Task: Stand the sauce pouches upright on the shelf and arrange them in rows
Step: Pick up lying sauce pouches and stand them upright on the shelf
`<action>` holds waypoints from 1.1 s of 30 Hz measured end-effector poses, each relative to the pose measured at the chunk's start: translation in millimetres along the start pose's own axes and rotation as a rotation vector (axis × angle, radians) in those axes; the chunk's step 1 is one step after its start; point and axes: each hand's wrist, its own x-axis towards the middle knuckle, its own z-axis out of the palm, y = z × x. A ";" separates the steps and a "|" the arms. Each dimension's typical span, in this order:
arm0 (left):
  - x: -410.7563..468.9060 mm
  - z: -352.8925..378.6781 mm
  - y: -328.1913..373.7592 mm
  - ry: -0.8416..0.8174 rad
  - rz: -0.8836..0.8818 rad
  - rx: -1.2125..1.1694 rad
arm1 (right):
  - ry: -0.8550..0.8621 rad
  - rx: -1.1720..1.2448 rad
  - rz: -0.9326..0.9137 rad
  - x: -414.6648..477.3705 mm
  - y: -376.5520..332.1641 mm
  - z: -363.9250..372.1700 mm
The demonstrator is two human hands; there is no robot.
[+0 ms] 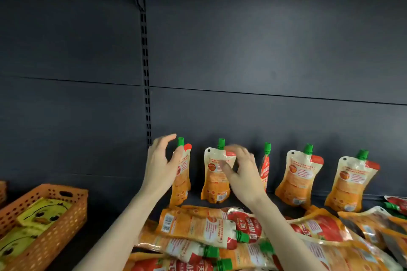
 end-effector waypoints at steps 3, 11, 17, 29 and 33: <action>21.8 4.9 -6.8 -0.126 -0.064 -0.064 | 0.095 0.003 0.041 23.1 0.4 10.6; 29.0 11.6 -20.6 -0.303 -0.164 -0.355 | 0.124 0.162 0.159 42.6 8.3 30.3; 33.9 16.3 -20.7 -0.176 -0.152 -0.374 | 0.188 0.206 0.157 44.2 12.1 25.6; 28.9 24.9 -31.4 -0.151 -0.088 -0.325 | -0.060 0.602 0.216 41.5 13.3 26.2; 29.1 22.0 -27.0 -0.095 -0.066 -0.371 | -0.009 0.642 0.160 47.2 12.0 25.9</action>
